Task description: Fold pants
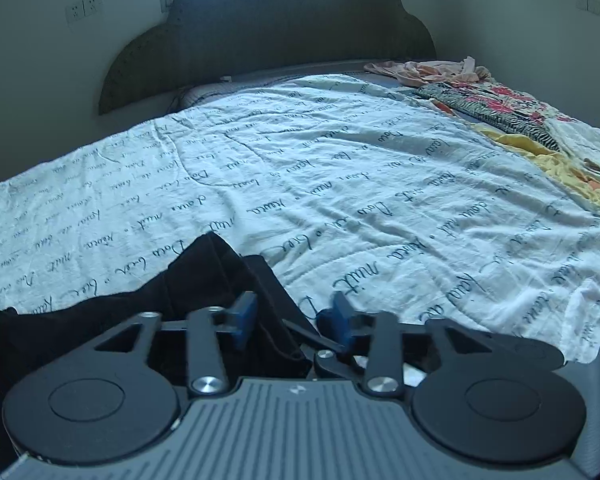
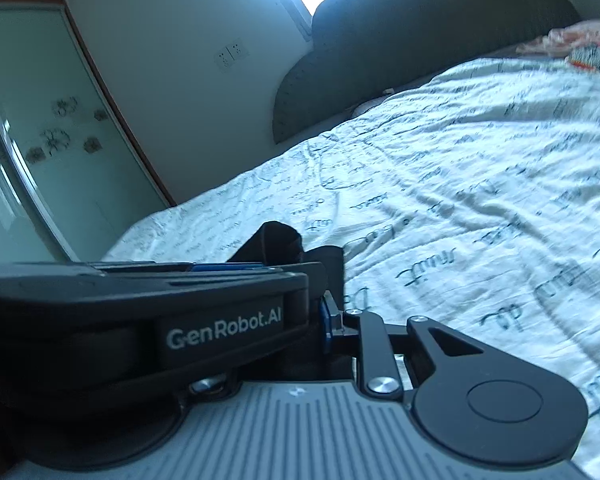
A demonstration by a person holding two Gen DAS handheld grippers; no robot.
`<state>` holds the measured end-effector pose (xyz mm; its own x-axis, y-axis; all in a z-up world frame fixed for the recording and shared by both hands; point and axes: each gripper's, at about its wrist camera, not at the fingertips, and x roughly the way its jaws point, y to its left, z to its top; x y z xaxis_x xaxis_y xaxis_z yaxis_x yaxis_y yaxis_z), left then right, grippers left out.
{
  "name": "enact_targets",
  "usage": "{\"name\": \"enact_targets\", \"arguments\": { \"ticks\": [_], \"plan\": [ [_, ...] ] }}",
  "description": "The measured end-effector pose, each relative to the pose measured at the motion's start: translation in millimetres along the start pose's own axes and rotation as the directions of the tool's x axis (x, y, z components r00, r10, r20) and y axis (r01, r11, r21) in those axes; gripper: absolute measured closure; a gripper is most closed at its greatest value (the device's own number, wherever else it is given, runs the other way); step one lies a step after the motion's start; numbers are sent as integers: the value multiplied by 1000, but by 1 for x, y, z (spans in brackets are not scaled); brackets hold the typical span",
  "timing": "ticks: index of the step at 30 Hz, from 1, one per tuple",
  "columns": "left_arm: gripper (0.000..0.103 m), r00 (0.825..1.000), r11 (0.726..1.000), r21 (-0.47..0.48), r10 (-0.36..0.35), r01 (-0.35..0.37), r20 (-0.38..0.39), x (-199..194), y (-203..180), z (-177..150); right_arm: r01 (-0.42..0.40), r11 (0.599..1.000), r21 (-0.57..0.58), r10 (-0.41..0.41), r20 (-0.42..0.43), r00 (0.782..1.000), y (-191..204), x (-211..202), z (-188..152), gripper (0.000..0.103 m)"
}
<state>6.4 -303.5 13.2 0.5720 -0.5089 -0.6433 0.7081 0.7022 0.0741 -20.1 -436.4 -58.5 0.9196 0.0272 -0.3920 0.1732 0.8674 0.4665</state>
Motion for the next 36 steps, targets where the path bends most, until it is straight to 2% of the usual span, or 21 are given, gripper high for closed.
{"name": "enact_targets", "arguments": {
  "ticks": [1, 2, 4, 5, 7, 9, 11, 13, 15, 17, 19, 20, 22, 26, 28, 30, 35, 36],
  "plan": [
    [35, 1000, 1000, -1, -8, 8, -8, -2, 1, 0, 17, 1000, -16, -17, 3, 1000, 1, -2, 0, 77],
    [30, 1000, 1000, -5, -14, 14, -3, -6, 3, 0, 37, 999, -29, -37, 12, 999, 0, -5, 0, 72],
    [26, 1000, 1000, -11, -17, 18, 22, -18, 13, 1, 90, 994, -63, -88, 25, 996, -1, -12, 0, 56],
    [23, 999, 1000, -18, -7, 8, 39, -25, 20, 2, 125, 989, -79, -123, 39, 992, -2, -16, -1, 44],
    [16, 998, 999, -45, 23, -20, 64, -37, 39, 5, 201, 975, -96, -195, 72, 978, -5, -26, -1, 42],
    [13, 994, 993, -102, 69, -61, 83, -48, 67, 6, 231, 970, -80, -223, 98, 970, -9, -38, 0, 42],
    [12, 988, 977, -176, 135, -119, 80, -54, 98, 6, 191, 980, -54, -184, 111, 977, -9, -48, 1, 41],
    [12, 978, 953, -240, 202, -184, 52, -54, 130, 2, 101, 994, -50, -95, 102, 990, -3, -51, 0, 41],
    [13, 966, 929, -274, 258, -247, 4, -49, 158, -5, -5, 999, -46, 7, 53, 999, 6, -48, -2, 41],
    [14, 950, 905, -293, 308, -308, -44, -44, 179, -16, -110, 993, -34, 110, 4, 994, 16, -42, -6, 41],
    [14, 947, 892, -318, 313, -321, -77, -43, 192, -28, -180, 983, -38, 179, -36, 983, 27, -34, -10, 42],
    [14, 949, 891, -327, 303, -314, -88, -42, 195, -33, -183, 982, -48, 180, -52, 982, 32, -30, -12, 42],
    [14, 951, 896, -320, 293, -309, -98, -40, 196, -39, -135, 988, -74, 129, -77, 989, 38, -22, -15, 42],
    [13, 942, 909, -247, 327, -336, -76, -38, 183, -43, -71, 997, -36, 67, -107, 992, 32, -9, -19, 43],
    [13, 938, 911, -223, 342, -346, -62, -37, 180, -42, -83, 996, 20, 85, -105, 991, 23, -9, -20, 44],
    [13, 939, 913, -218, 339, -344, -62, -35, 175, -43, -137, 988, 69, 144, -115, 983, 16, -7, -21, 42],
    [13, 945, 911, -250, 317, -327, -79, -28, 177, -45, -221, 955, 196, 248, -125, 961, 9, 18, -16, 44],
    [13, 944, 911, -247, 321, -330, -79, -29, 177, -44, -218, 952, 217, 249, -128, 960, 7, 25, -16, 57]
  ]
}}
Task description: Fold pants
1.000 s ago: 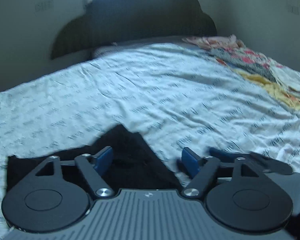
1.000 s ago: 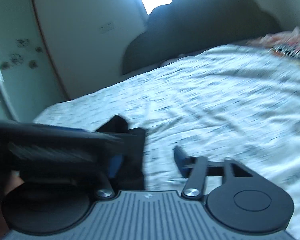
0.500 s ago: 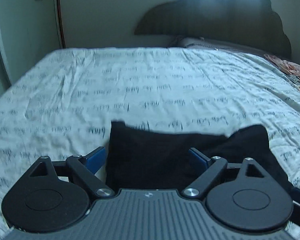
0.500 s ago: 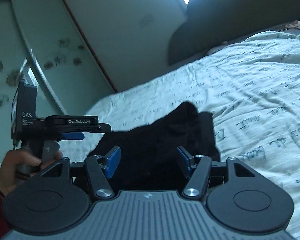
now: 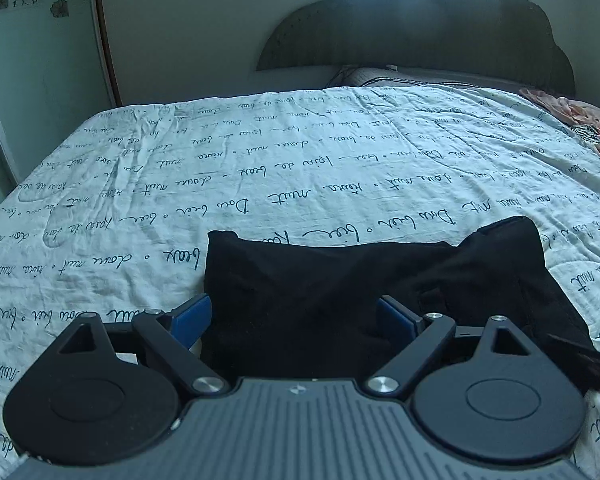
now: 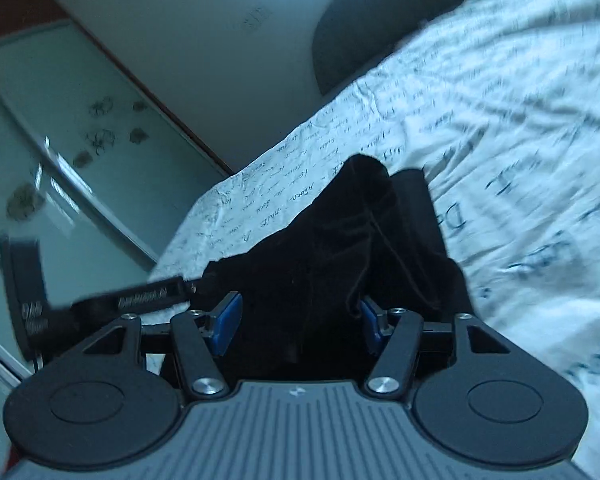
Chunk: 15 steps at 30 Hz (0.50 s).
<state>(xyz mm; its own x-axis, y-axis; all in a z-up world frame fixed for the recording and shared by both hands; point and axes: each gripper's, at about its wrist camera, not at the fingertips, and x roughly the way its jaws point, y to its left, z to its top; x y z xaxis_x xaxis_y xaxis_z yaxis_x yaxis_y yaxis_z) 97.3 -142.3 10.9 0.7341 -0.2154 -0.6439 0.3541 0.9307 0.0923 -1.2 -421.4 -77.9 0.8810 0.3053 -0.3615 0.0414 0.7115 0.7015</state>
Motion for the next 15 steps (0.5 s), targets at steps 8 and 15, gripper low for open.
{"name": "enact_targets", "arguments": {
  "ticks": [8, 15],
  "plan": [
    [12, 1000, 1000, -8, 6, -6, 17, 3, 4, 12, 232, 931, -281, -207, 116, 971, 36, -13, -3, 96],
    [16, 998, 999, 46, 19, -17, -56, 26, 0, 4, 262, 918, -299, -260, 49, 964, 30, -17, 5, 87]
  ]
}}
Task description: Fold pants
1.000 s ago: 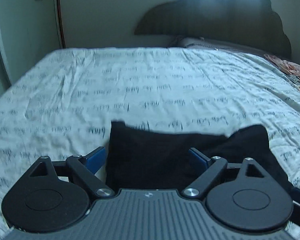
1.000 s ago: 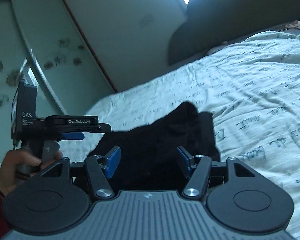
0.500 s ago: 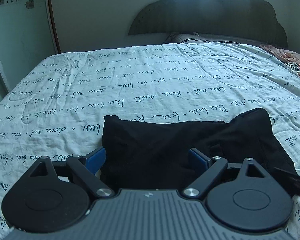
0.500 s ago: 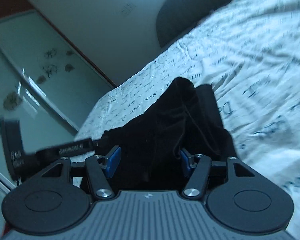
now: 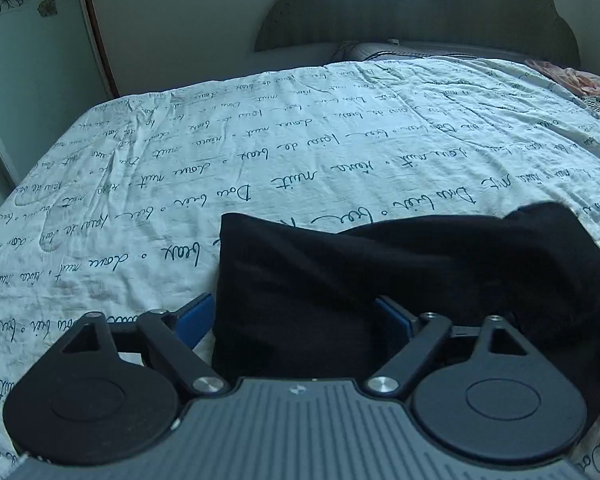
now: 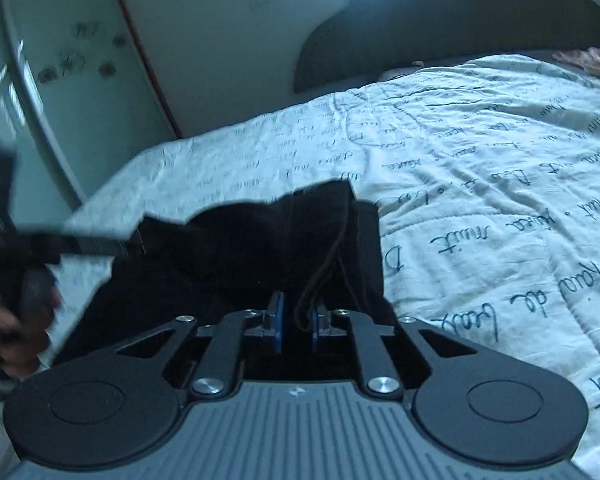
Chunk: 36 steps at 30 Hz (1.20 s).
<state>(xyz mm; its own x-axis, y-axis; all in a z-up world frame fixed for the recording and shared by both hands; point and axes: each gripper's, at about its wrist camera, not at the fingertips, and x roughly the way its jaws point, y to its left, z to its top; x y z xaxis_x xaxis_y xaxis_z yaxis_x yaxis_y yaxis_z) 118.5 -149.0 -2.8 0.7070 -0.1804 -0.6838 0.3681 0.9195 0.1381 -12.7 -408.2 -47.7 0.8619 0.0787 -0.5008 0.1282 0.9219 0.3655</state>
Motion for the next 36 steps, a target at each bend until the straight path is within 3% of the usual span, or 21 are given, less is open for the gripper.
{"name": "enact_targets", "arguments": {
  "ticks": [2, 4, 8, 10, 12, 14, 16, 18, 20, 22, 28, 30, 32, 36],
  "plan": [
    [13, 1000, 1000, -20, -5, 5, 26, -2, 5, 2, 84, 996, -12, -82, 96, 992, 4, -13, 11, 87],
    [13, 1000, 999, -35, 2, -1, 23, 2, 7, 8, 96, 992, -85, -84, 131, 988, 14, -12, 28, 87],
    [12, 1000, 999, -29, 16, -17, -19, 21, 6, 14, -52, 972, -228, 48, -23, 999, 34, 45, 56, 87],
    [13, 998, 999, -26, 30, -32, -60, 32, 7, 12, -20, 971, -237, 0, -86, 996, 30, 80, 60, 87],
    [19, 999, 999, -44, 20, -22, -41, 21, 14, 12, 16, 985, -171, -34, -105, 994, 16, 96, 62, 68],
    [10, 999, 999, -34, 6, -5, 33, 1, 19, 8, 5, 990, -140, -12, -50, 999, 15, 77, 60, 67],
    [6, 998, 1000, -16, -6, 7, 64, -8, 18, 3, -4, 983, -182, 2, -11, 1000, 24, 53, 53, 67],
    [6, 999, 999, 28, -46, 46, 18, -1, 8, -4, -41, 974, -225, 33, -38, 999, 32, 45, 43, 67],
    [7, 999, 997, 70, -31, 33, -24, 9, -4, -11, -29, 963, -268, 5, -90, 996, 36, 52, 31, 67],
    [8, 1000, 998, 58, -14, 13, 10, 0, -5, -16, 8, 961, -278, -35, -90, 995, 36, 54, 28, 67],
    [5, 1000, 1000, 14, -5, 5, 28, -22, -2, -25, -12, 971, -239, 12, -4, 1000, 41, 13, 28, 57],
    [5, 1000, 1000, 5, -5, 5, 5, -20, -5, -28, -31, 962, -271, 21, -39, 999, 45, 18, 22, 57],
    [5, 1000, 1000, -12, -11, 11, -13, -21, -6, -32, 4, 948, -318, -33, -86, 996, 50, 29, 13, 57],
    [5, 1000, 999, -35, -21, 21, -2, -32, -2, -35, 10, 949, -315, -27, -48, 998, 55, 17, 12, 53]
  ]
}}
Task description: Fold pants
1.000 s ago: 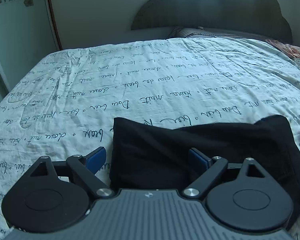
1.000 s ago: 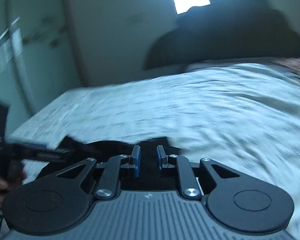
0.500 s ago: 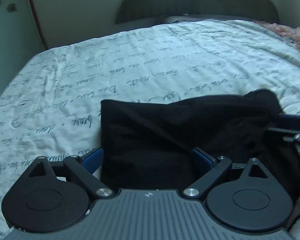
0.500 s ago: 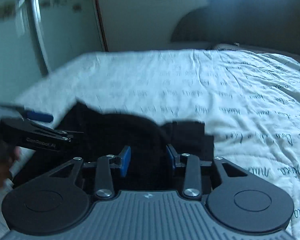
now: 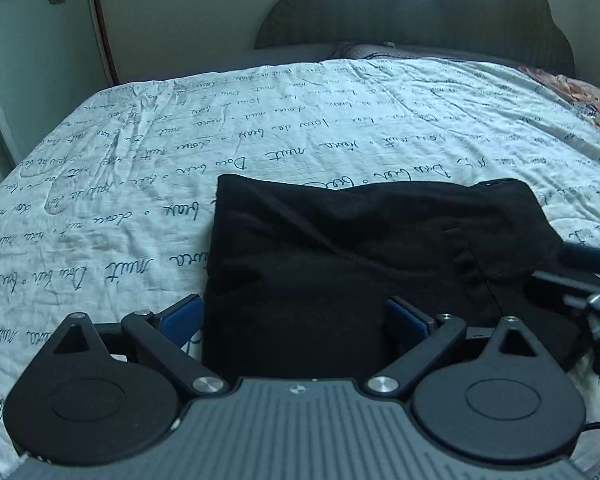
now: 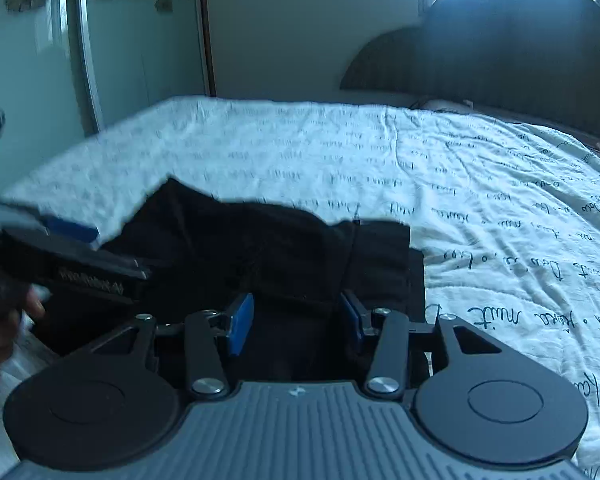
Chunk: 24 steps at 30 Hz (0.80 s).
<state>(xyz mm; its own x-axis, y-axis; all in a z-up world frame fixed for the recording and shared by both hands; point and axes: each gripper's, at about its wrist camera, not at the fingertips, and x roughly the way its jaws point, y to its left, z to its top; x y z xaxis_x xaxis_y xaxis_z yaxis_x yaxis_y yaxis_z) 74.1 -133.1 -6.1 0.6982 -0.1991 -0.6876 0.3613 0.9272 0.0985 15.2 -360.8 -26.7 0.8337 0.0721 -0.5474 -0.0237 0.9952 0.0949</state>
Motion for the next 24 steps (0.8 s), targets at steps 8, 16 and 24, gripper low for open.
{"name": "enact_targets", "arguments": {
  "ticks": [8, 16, 24],
  "plan": [
    [5, 1000, 1000, -22, 1, -1, -7, -8, 14, -4, -20, 993, 113, 17, 19, 1000, -38, -13, -3, 34],
    [5, 1000, 999, -38, 4, -5, -23, -7, 22, -6, -53, 977, 207, 52, 9, 999, -59, -6, -10, 34],
    [6, 995, 989, -110, -96, 94, -19, -8, 44, -4, -109, 949, 296, 113, 1, 994, -82, 3, -17, 34]
  ]
}}
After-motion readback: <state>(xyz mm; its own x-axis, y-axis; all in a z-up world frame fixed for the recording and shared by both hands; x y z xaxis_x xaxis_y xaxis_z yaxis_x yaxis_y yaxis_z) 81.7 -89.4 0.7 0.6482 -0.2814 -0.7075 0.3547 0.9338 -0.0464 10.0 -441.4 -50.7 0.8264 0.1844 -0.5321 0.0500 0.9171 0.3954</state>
